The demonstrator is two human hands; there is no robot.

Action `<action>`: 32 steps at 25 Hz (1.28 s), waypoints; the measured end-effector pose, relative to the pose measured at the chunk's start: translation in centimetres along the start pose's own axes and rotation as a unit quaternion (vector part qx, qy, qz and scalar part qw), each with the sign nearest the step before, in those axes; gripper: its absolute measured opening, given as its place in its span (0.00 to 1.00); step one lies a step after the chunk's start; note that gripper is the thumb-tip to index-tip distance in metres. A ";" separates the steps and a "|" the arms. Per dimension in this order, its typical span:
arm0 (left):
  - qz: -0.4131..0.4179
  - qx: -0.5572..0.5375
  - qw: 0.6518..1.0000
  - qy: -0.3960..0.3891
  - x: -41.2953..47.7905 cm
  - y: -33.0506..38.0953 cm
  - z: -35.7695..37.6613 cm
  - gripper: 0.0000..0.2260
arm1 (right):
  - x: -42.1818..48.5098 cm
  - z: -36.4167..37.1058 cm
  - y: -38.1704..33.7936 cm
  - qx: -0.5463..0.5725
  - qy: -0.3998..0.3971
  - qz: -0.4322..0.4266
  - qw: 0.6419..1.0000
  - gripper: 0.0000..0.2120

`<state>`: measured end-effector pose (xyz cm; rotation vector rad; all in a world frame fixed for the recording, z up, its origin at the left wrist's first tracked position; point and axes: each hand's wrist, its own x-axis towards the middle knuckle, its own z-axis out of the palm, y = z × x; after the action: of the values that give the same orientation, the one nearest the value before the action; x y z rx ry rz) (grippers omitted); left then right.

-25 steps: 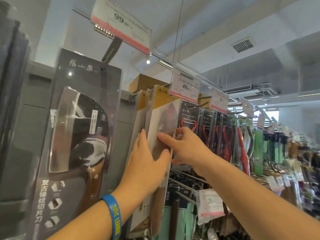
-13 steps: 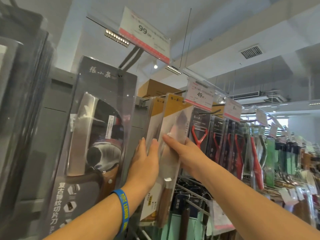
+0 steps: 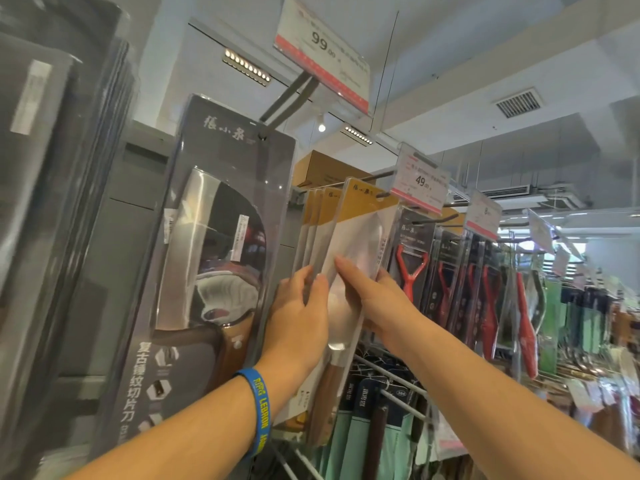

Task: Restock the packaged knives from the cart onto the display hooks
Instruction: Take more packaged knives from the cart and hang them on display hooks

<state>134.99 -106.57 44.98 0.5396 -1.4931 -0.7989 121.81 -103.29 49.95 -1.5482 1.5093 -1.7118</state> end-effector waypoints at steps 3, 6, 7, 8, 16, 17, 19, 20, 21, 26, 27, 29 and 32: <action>-0.022 0.014 0.999 -0.029 0.6 -0.4 -0.4 0.24 | -0.2 0.6 -0.1 0.020 0.032 0.012 0.999 0.38; -0.035 -0.016 0.998 -0.048 0.7 -1.0 -0.5 0.24 | -0.2 0.6 0.4 -0.002 0.046 0.006 0.999 0.46; -0.035 -0.025 0.998 -0.047 0.6 -1.2 -0.5 0.24 | -0.2 0.5 0.7 -0.014 0.046 0.005 0.999 0.49; -0.038 -0.031 0.998 -0.048 0.7 -1.4 -0.6 0.24 | -0.3 0.4 0.9 -0.022 0.042 0.003 0.999 0.51; -0.036 0.006 0.998 -0.056 0.2 -1.8 -0.9 0.27 | -0.3 -0.1 1.6 0.037 -0.011 -0.007 0.999 0.51; -0.027 0.010 0.998 -0.052 0.1 -1.5 -0.9 0.28 | -0.3 -0.1 1.6 0.047 -0.014 -0.010 0.999 0.50; -0.004 0.000 0.999 -0.045 -0.3 -0.8 -0.6 0.29 | -0.6 -0.3 1.7 0.040 -0.003 -0.017 0.999 0.47; 0.006 -0.008 0.999 -0.042 -0.7 -0.4 -0.3 0.28 | -0.9 -0.5 1.5 0.031 0.003 -0.016 0.999 0.45; 0.016 -0.009 0.999 -0.039 -1.1 -0.1 -0.1 0.28 | -1.3 -0.8 1.4 0.023 0.003 -0.010 1.000 0.43; 0.046 0.040 0.997 -0.051 -2.0 0.4 0.3 0.35 | -2.8 -1.8 0.7 0.016 -0.026 -0.003 1.000 0.41; 0.049 0.055 0.995 -0.063 -2.0 0.3 0.3 0.38 | -3.0 -1.7 0.6 0.020 -0.035 -0.010 0.999 0.38; 0.059 0.083 0.992 -0.079 -2.2 0.2 0.5 0.40 | -3.4 -1.4 0.7 0.016 -0.034 -0.031 0.999 0.34; 0.079 0.082 0.990 -0.085 -2.6 -0.2 0.9 0.34 | -3.8 -1.1 0.9 0.019 -0.010 -0.070 0.997 0.33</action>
<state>134.28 -104.60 43.17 0.4778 -1.7476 -0.6142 121.78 -100.01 47.61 -1.6823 1.3782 -1.7840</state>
